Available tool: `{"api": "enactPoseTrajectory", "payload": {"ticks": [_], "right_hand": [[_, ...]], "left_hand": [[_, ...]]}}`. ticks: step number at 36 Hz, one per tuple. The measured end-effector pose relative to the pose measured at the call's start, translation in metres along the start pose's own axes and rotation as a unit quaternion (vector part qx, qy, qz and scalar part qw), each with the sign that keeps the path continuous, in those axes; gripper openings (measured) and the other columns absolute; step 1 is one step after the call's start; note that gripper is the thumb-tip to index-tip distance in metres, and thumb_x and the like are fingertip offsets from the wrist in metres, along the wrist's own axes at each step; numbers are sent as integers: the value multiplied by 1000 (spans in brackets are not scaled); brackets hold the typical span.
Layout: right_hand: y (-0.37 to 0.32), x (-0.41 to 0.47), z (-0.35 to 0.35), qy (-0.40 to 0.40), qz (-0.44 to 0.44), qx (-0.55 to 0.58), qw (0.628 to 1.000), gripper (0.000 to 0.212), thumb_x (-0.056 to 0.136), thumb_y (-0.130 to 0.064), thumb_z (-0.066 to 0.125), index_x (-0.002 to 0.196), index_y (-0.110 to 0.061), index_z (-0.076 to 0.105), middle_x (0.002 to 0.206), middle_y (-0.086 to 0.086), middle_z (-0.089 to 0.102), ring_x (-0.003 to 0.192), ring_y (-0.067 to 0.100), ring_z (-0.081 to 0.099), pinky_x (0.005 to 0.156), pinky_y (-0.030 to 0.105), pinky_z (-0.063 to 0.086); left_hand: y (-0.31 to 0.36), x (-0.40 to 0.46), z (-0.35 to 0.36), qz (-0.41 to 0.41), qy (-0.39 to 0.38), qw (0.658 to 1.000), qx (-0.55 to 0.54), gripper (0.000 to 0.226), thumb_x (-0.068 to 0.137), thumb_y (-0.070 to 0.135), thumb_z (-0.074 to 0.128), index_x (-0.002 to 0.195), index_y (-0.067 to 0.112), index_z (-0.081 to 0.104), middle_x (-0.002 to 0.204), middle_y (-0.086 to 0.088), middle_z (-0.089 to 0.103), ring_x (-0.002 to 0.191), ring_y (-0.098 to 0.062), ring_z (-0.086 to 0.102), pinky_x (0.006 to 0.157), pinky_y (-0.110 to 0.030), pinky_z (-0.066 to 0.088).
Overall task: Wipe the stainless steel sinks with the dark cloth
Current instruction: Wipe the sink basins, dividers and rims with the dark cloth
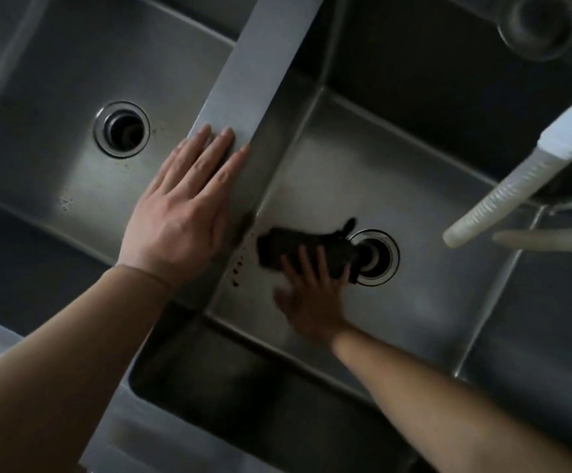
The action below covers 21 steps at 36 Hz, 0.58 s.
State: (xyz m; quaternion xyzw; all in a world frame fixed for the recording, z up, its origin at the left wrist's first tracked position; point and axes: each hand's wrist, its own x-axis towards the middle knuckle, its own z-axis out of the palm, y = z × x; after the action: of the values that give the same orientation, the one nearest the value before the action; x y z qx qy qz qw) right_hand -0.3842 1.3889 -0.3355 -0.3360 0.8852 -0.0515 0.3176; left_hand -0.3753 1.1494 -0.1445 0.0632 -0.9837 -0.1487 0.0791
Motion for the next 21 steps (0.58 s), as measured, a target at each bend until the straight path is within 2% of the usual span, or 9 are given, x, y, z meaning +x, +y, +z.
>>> {"api": "enactPoseTrajectory", "payload": {"ticks": [2,6,7,9,11,14,18,21], "right_hand": [[-3,-18,19,-5,-86,-54,995,66,91,-66,36,152,-43,25,164,-3,18,152,33,3,107,77,4],[24,2,5,2,-193,-104,976,55,93,-62,36,147,-47,35,159,-7,31,150,28,20,110,72,8],[35,11,-2,9,-197,-110,974,52,94,-60,38,145,-48,38,157,-8,35,149,26,23,111,70,10],[53,31,-21,31,-130,-102,986,52,94,-61,38,145,-49,37,158,-9,34,150,25,22,112,69,9],[71,56,-44,75,15,-60,995,57,94,-64,35,149,-49,26,163,-9,19,152,24,10,110,70,1],[99,98,-88,110,215,55,969,63,93,-67,26,152,-49,10,165,-10,-3,152,22,-10,111,70,-7],[115,152,-132,123,291,141,938,66,92,-67,24,152,-50,3,164,-9,-13,150,24,-20,108,73,-10],[93,171,-133,138,313,118,932,71,91,-65,29,154,-45,1,164,-5,-15,149,29,-21,106,75,-9]], "left_hand": [[2,1,-1,-3,-7,1000,-4,50,99,7,43,149,6,43,156,-16,37,148,-32,30,118,-51,29],[1,2,0,-9,-8,1000,-12,49,99,7,44,149,7,43,156,-15,38,148,-31,31,118,-51,31],[1,2,0,-9,-6,1000,-13,49,100,7,45,148,7,43,156,-15,38,147,-30,31,117,-51,32],[1,1,1,-11,2,1000,-14,47,101,10,45,147,7,45,155,-14,40,147,-30,33,116,-52,34],[2,1,1,-14,8,1000,-16,44,102,13,44,146,7,47,154,-14,41,146,-30,34,115,-52,35],[2,2,0,-15,9,1000,-17,44,103,14,42,146,8,48,154,-13,42,146,-29,34,115,-51,35],[1,3,1,-16,8,1000,-24,43,103,16,42,145,9,49,153,-12,43,146,-28,35,115,-50,35],[-1,3,1,-12,14,999,-27,42,103,16,43,144,9,50,152,-12,44,145,-28,36,115,-49,36]]}}
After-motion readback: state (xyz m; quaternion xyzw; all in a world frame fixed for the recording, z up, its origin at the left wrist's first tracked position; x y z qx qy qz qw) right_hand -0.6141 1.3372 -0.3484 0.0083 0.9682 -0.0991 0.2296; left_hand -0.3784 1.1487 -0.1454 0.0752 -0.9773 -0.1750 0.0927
